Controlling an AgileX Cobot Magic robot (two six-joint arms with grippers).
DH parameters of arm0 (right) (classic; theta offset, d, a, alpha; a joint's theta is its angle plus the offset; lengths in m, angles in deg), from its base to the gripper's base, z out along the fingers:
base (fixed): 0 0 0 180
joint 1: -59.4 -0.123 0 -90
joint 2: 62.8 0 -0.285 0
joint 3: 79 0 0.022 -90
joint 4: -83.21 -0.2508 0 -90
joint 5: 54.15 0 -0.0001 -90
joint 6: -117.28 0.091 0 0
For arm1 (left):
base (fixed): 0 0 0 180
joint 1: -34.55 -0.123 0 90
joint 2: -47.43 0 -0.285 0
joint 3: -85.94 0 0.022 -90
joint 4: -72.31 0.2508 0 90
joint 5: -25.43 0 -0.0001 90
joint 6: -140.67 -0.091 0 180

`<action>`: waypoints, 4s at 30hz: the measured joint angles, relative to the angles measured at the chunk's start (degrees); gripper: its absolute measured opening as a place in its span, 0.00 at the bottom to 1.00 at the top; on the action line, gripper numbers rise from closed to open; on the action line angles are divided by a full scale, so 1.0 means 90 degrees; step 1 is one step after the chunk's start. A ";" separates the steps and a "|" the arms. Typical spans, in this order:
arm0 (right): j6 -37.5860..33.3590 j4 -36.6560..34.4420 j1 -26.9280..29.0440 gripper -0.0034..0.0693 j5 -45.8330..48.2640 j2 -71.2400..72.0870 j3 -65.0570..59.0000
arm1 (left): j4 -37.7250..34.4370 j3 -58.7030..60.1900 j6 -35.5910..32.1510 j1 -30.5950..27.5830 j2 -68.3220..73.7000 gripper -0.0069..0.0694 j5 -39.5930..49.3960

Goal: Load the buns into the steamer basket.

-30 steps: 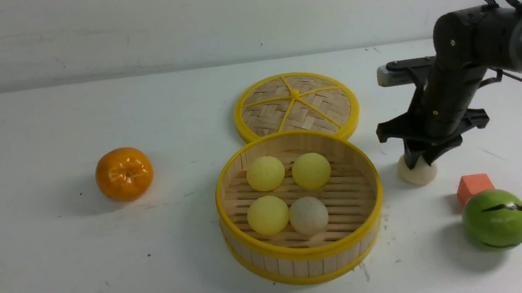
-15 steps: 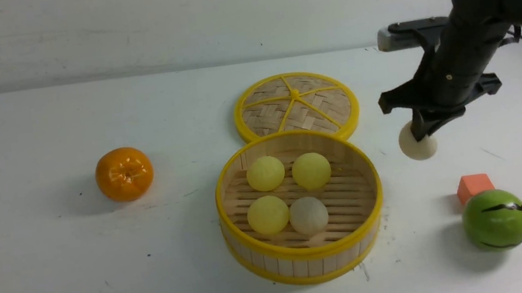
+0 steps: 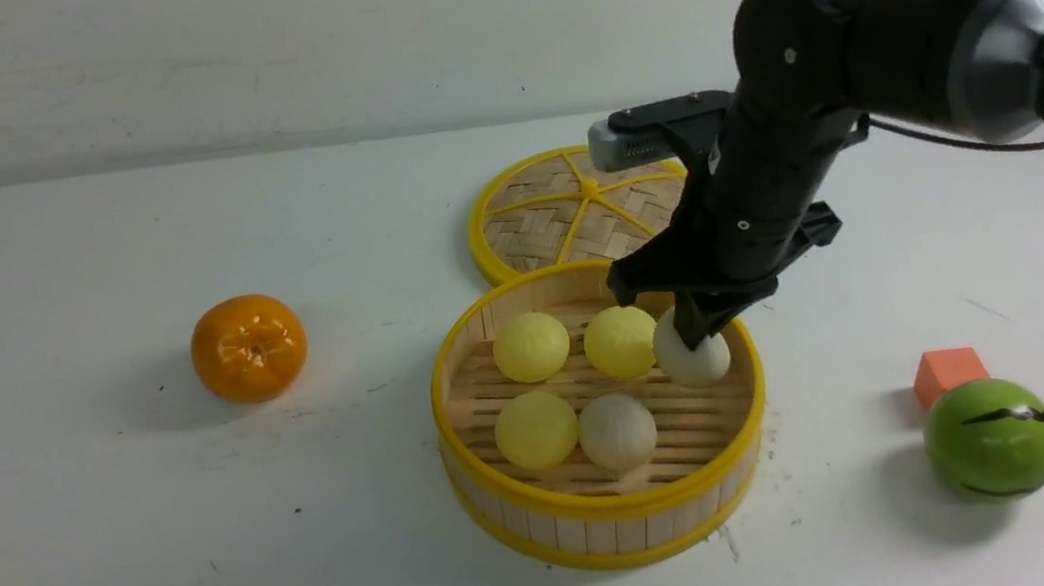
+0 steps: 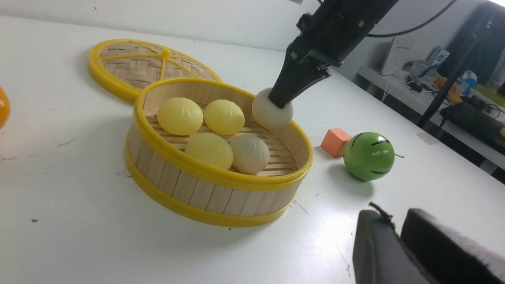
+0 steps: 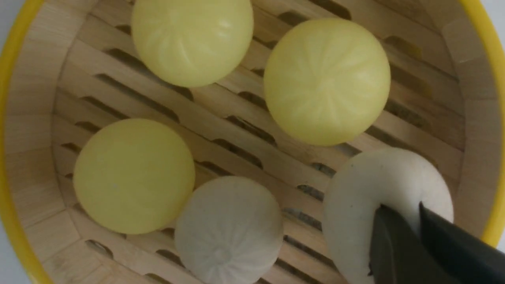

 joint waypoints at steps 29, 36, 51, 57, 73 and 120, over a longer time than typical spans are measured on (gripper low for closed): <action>0.0484 0.0097 -0.0015 0.52 0.1338 0.2362 -0.0053 | 0.0000 0.0000 0.0000 0.0000 0.0000 0.24 0.0007; 0.1222 0.0375 -0.0455 0.10 0.1527 0.4736 -0.1584 | 0.0000 0.0000 0.0000 0.0000 0.0000 0.24 0.0007; 0.2574 0.1736 -0.0865 0.04 0.0660 1.0670 -0.6594 | 0.0000 0.0000 0.0000 0.0000 0.0000 0.26 0.0014; 0.2574 0.2614 -0.0865 0.08 0.0111 1.2099 -0.7590 | 0.0000 0.0000 0.0000 0.0000 0.0000 0.26 0.0014; 0.2914 0.3960 0.0189 0.02 -0.3122 1.2917 -0.9628 | 0.0000 0.0000 0.0000 0.0000 0.0000 0.28 0.0014; -0.1482 -0.0522 0.2421 0.03 -0.3894 1.2922 -1.1063 | 0.0000 0.0000 0.0000 0.0000 0.0000 0.33 0.0030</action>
